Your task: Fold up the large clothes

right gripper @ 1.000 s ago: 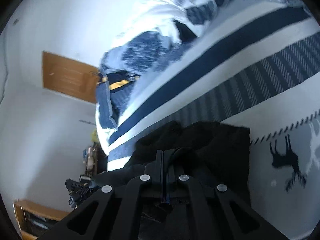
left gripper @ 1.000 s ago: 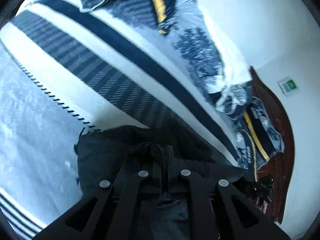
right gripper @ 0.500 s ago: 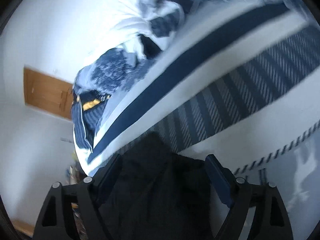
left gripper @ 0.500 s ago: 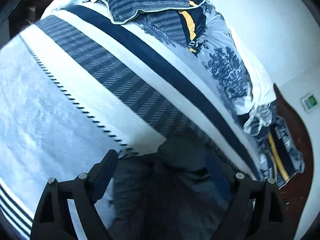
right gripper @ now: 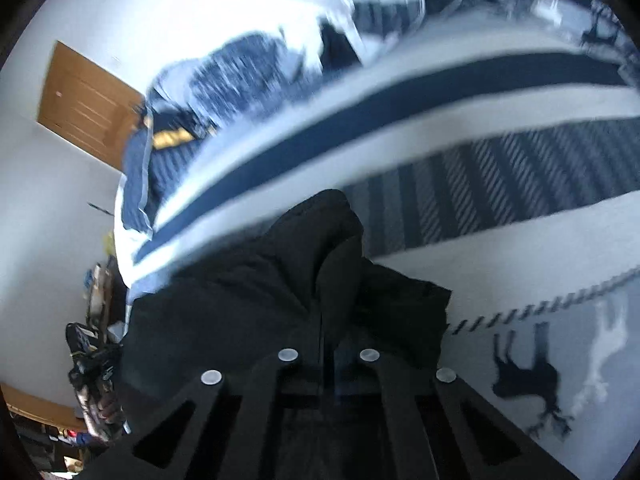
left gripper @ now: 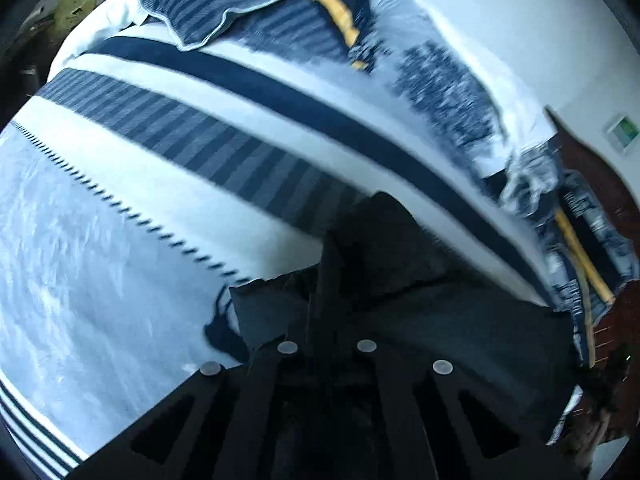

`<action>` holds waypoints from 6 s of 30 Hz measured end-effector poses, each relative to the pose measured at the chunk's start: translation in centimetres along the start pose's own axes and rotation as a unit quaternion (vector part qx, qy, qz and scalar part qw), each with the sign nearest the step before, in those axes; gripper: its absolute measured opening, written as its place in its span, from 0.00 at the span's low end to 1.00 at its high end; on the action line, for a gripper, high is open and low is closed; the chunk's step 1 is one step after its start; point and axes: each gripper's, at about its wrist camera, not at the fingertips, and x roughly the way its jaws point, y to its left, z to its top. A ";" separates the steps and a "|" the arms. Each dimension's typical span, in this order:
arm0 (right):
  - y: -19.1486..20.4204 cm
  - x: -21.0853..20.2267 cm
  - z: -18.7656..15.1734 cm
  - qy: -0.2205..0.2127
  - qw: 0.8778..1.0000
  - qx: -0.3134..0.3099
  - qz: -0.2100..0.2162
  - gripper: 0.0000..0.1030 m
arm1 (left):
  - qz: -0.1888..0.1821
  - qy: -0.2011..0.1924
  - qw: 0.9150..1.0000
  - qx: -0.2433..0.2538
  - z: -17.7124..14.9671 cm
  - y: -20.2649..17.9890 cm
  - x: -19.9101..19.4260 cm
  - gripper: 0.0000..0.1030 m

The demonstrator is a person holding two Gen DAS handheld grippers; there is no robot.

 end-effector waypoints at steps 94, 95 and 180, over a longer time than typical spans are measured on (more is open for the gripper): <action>-7.7 -4.7 -21.9 -0.010 0.965 0.245 0.095 0.03 | -0.036 -0.019 0.963 -0.267 -18.7 11.7 -9.2 0.01; -7.0 -5.9 -22.2 -0.016 0.968 0.232 0.091 0.03 | -0.027 -0.024 0.969 -0.244 -18.9 11.1 -10.5 0.01; 0.0 -4.4 -7.3 -0.040 0.995 -0.007 -0.093 0.77 | 0.123 -0.049 0.991 -0.002 -4.1 8.2 -6.6 0.66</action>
